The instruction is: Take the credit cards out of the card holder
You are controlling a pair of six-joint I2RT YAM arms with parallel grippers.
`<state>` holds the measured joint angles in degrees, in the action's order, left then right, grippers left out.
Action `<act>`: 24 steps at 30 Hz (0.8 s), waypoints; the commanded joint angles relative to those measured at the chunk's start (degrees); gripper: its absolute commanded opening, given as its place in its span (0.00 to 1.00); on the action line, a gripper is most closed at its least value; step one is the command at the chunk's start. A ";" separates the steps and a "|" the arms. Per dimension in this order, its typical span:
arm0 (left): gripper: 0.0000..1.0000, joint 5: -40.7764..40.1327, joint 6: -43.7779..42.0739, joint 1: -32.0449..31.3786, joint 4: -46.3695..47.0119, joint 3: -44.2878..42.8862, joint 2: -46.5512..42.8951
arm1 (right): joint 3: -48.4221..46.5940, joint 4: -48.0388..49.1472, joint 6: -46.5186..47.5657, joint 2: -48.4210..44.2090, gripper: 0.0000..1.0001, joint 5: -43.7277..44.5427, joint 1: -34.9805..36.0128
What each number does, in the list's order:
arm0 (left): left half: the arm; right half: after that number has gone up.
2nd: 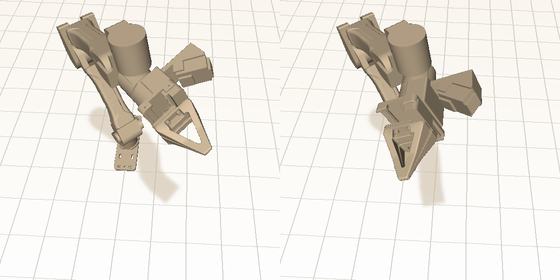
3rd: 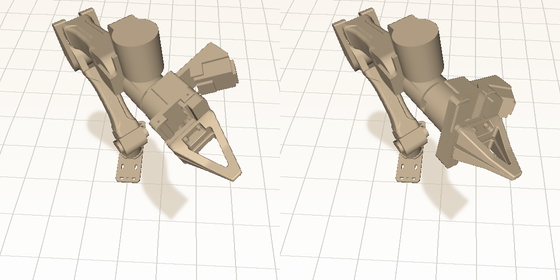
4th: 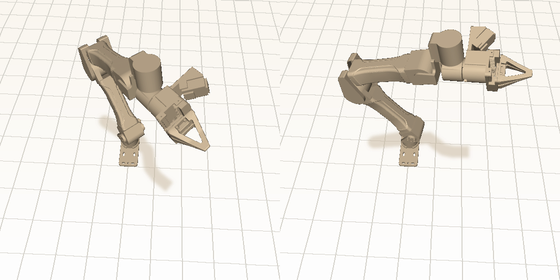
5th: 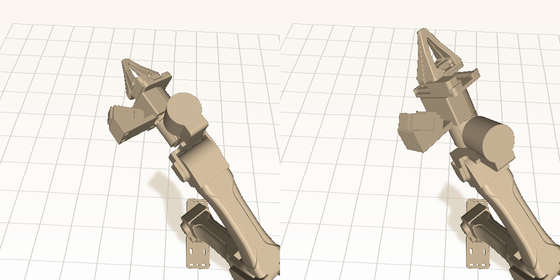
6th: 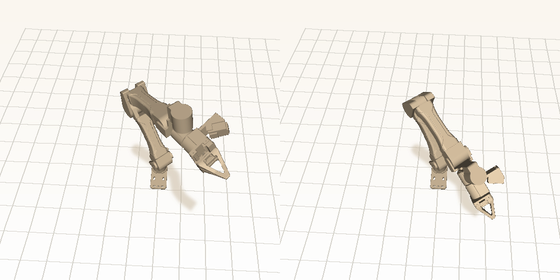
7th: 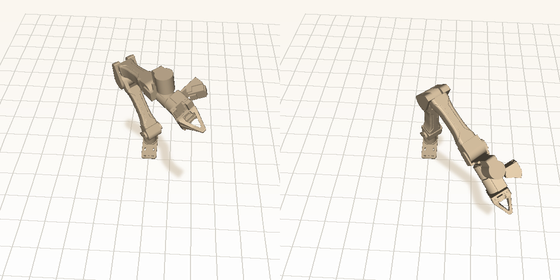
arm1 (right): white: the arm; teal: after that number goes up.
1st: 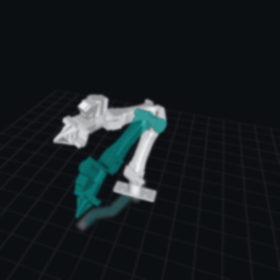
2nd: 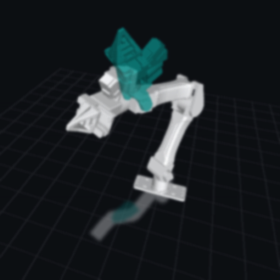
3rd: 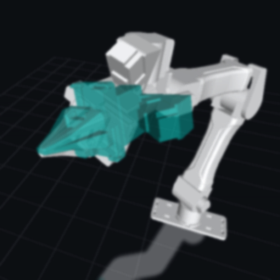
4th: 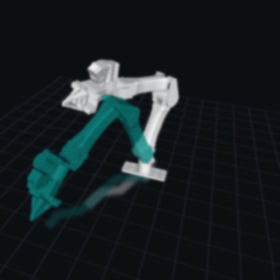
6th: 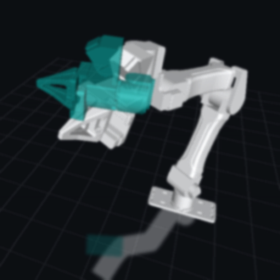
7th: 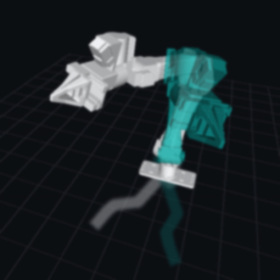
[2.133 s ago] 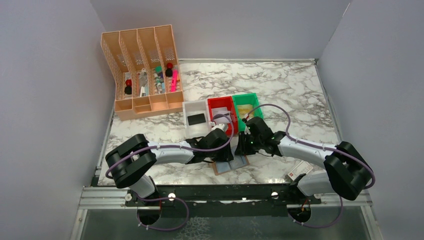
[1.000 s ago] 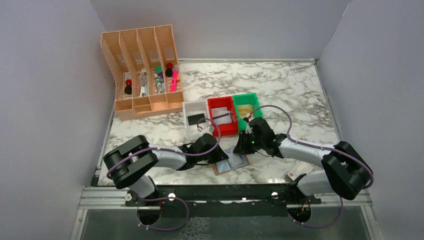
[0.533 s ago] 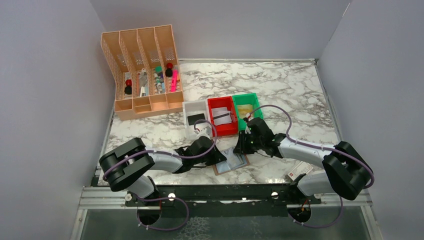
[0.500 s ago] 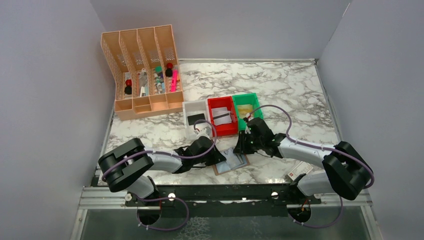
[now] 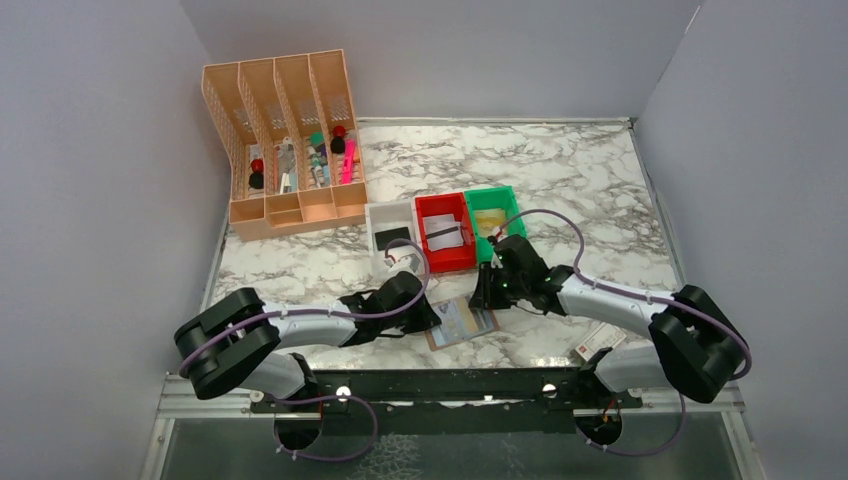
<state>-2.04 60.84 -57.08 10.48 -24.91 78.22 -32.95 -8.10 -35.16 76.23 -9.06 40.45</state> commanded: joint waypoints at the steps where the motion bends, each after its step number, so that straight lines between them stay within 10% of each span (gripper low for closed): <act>1: 0.00 0.10 -3.33 -0.05 -2.37 -0.90 0.65 | -0.91 -4.33 2.87 -4.18 0.32 -2.55 0.25; 19: 0.00 -0.34 -4.05 -0.08 -2.11 -2.79 0.21 | 1.47 4.37 2.29 7.29 0.38 -15.20 0.33; 24: 0.19 3.27 -2.19 -0.05 3.78 -2.16 2.62 | 3.25 3.95 -0.36 7.96 0.37 -12.14 0.33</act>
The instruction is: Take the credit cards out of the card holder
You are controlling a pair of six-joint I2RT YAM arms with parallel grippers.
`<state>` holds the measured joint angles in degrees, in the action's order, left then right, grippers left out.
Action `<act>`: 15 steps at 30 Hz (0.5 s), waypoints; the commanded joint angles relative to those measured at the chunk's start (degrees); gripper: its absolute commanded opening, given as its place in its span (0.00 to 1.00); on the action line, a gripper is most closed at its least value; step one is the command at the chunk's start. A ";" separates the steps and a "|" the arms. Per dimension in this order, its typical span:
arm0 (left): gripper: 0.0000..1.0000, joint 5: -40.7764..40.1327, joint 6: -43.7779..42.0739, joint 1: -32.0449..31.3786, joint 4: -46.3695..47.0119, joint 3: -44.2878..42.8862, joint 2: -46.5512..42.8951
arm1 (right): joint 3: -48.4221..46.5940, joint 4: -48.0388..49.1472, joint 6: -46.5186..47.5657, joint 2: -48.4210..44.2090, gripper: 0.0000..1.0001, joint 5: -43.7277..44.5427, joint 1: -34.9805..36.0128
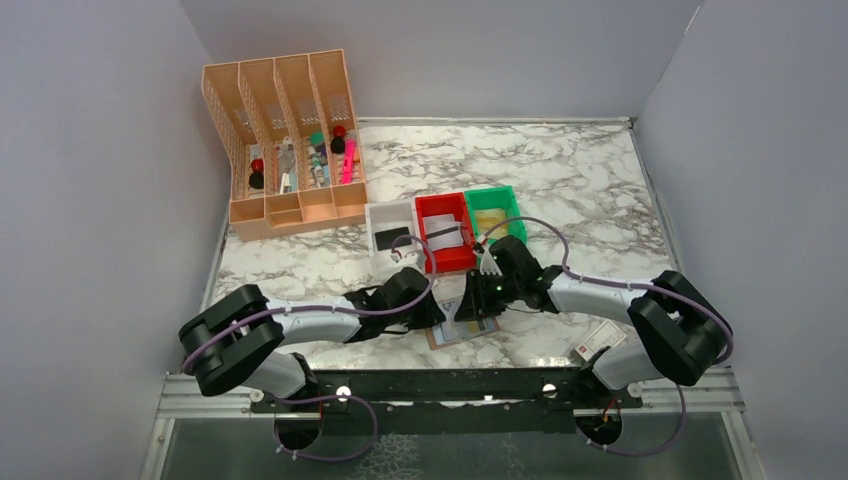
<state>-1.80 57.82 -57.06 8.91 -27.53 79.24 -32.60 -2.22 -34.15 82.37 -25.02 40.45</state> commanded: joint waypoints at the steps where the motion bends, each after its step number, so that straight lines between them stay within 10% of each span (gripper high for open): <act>1: 0.23 3.91 1.46 -0.07 6.94 0.94 2.15 | 3.46 -1.85 -1.96 1.76 0.37 4.38 0.33; 15: 0.30 10.34 7.51 0.36 18.50 4.06 5.97 | 6.38 2.11 -5.52 3.39 0.35 3.75 0.33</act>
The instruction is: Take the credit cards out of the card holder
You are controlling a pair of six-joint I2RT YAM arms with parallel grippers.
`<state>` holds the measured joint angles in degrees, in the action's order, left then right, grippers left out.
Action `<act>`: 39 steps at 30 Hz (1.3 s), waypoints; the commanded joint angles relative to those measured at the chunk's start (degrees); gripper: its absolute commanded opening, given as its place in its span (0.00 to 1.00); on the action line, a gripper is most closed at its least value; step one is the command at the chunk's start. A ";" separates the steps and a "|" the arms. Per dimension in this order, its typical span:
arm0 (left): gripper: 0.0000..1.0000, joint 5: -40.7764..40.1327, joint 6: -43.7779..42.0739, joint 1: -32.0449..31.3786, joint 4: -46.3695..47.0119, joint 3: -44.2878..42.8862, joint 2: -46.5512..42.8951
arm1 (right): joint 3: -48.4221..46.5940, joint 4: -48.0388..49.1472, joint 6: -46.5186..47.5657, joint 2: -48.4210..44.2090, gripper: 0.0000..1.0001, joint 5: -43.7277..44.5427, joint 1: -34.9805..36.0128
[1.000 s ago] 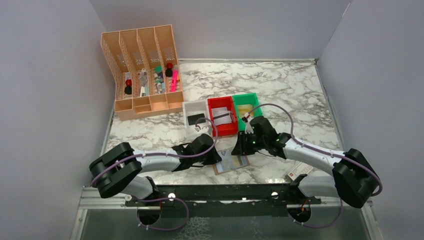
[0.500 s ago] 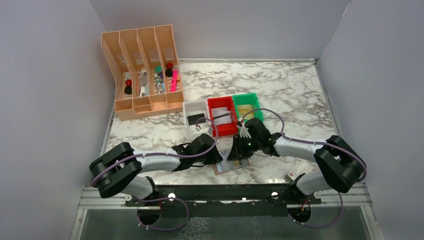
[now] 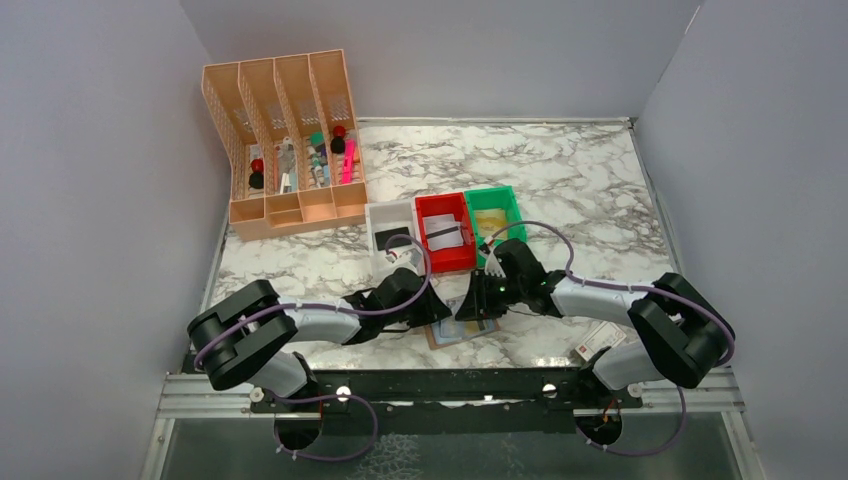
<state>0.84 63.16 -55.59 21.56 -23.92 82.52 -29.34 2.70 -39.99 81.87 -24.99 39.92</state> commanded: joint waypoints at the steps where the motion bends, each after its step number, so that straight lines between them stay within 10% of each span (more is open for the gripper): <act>1: 0.29 7.97 2.01 -1.05 6.12 0.26 2.79 | 3.04 -2.71 0.28 3.97 0.35 3.79 0.86; 14: 0.00 11.31 -3.12 -0.85 6.33 -1.12 2.89 | 2.21 -1.28 -0.74 4.50 0.35 4.57 0.85; 39: 0.00 -9.63 -13.58 1.93 -27.76 -4.85 -23.43 | -3.23 -10.25 -0.92 -14.77 0.48 15.40 0.69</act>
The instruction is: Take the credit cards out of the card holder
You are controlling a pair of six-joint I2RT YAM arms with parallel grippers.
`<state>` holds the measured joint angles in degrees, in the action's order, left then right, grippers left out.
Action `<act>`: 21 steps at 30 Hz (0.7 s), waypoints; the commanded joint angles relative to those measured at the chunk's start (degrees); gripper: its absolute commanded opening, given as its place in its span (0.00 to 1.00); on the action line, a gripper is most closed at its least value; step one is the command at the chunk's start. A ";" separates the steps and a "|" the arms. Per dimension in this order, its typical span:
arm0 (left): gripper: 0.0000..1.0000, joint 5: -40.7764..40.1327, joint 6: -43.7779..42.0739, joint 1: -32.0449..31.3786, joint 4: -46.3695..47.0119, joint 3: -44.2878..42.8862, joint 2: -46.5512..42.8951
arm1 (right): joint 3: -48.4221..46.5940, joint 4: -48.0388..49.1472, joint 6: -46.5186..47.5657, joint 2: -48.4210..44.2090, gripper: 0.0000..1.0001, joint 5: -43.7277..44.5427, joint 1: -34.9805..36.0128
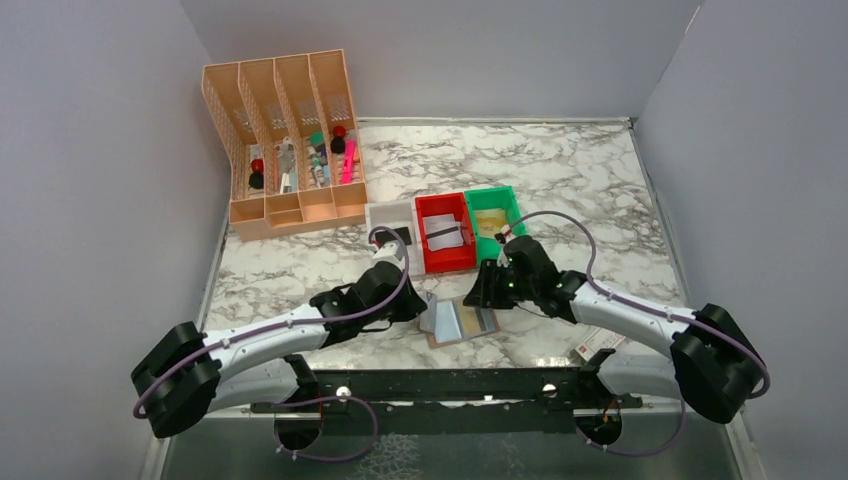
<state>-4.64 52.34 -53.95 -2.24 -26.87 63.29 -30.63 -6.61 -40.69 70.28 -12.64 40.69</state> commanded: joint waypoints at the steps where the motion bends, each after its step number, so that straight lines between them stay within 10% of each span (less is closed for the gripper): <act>1: 0.00 -5.28 -3.52 0.38 -4.59 -2.21 -5.07 | -1.94 -0.46 -0.19 -3.82 0.50 2.90 -0.15; 11: 0.00 21.06 -9.06 20.94 5.16 -3.16 -6.57 | -2.76 9.13 0.15 -1.33 0.58 -11.32 -7.05; 21: 0.00 34.38 1.23 22.31 25.22 2.42 -4.58 | -2.58 28.12 -6.79 3.32 0.78 -28.13 -8.08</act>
<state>22.28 50.72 -31.94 14.48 -25.15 57.98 -32.42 10.90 -43.72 71.05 -31.70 32.82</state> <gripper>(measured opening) 0.007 0.760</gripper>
